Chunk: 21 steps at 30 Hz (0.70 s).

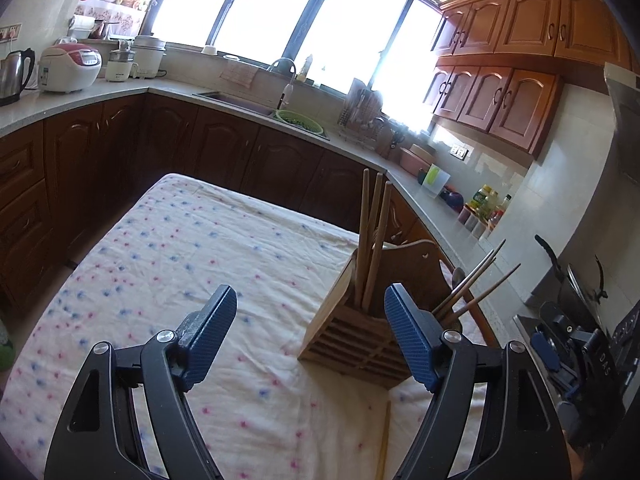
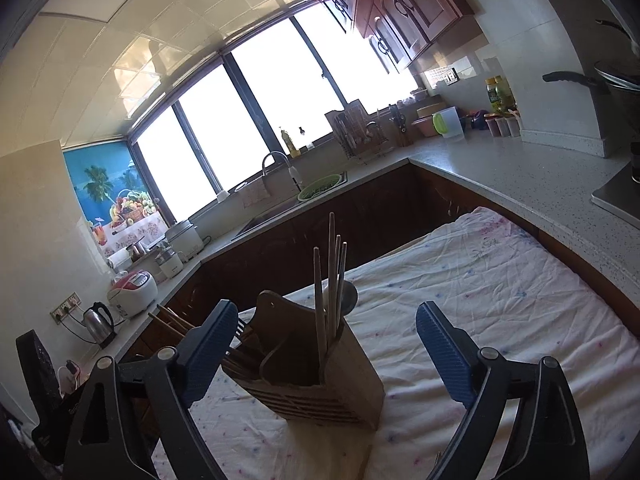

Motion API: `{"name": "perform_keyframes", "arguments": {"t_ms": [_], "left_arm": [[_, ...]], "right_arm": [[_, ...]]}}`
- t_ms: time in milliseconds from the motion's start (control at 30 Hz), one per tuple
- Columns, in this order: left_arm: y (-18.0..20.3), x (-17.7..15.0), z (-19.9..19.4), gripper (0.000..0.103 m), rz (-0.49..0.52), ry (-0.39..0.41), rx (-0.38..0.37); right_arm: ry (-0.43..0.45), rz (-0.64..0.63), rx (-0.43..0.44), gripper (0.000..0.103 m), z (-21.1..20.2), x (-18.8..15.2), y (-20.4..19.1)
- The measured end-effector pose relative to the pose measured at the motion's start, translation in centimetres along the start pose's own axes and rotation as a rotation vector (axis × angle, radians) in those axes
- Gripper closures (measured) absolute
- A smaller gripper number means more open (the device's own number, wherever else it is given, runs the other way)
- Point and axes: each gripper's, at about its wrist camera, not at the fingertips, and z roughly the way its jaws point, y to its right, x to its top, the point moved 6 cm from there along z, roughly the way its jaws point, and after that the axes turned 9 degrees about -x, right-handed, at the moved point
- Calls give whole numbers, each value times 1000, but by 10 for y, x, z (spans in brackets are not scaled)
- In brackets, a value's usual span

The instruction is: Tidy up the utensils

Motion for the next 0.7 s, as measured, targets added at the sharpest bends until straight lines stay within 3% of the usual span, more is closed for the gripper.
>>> {"name": "perform_keyframes", "arguments": {"t_ms": [300, 700], "left_arm": [[-13, -40, -20, 25, -32, -44, 21], [-17, -80, -50, 25, -7, -73, 66]], "right_arm": [[-54, 10, -2, 11, -23, -46, 12], [-46, -38, -26, 9, -47, -86, 17]]}}
